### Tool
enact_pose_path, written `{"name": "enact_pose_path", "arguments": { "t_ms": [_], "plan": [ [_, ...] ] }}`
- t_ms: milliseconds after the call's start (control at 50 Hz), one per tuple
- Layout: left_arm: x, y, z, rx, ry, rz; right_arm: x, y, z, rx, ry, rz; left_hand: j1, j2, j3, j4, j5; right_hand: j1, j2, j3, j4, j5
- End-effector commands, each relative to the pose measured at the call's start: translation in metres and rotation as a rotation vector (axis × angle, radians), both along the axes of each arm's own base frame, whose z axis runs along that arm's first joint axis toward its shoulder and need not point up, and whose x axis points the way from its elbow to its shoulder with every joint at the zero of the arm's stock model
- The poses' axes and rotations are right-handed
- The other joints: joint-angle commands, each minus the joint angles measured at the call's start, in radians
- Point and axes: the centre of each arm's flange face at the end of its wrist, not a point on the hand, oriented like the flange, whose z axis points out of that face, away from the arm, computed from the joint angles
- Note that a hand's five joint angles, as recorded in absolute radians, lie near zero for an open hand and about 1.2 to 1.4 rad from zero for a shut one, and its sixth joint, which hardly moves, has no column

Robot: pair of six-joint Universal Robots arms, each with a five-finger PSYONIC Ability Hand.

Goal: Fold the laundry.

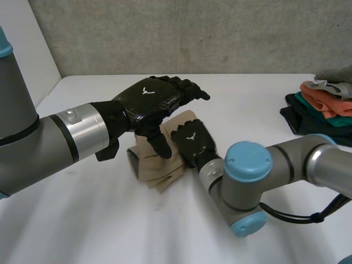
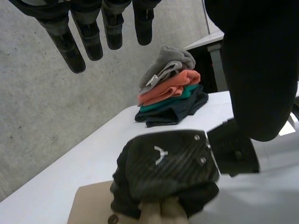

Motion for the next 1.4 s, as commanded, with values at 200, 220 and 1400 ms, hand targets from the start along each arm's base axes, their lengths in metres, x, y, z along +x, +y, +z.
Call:
{"name": "enact_pose_path", "arguments": {
  "t_ms": [200,220,1400],
  "plan": [
    [0.001,0.0,0.004,-0.014,0.007,0.005,-0.082,-0.089,0.035,-0.068,-0.052,-0.037,0.027,0.024,0.015,0.025,0.01,0.474,0.218,0.25,0.211,0.397],
    [0.001,0.0,0.005,-0.015,0.007,0.005,-0.083,-0.093,0.038,-0.086,-0.062,-0.026,0.027,0.024,0.015,0.025,0.01,0.474,0.218,0.25,0.211,0.397],
    [0.012,-0.008,0.025,-0.034,0.087,0.054,-0.061,-0.105,0.232,-0.454,-0.426,-0.054,0.03,0.027,0.018,0.028,0.013,0.474,0.218,0.25,0.211,0.397]
  ]
}}
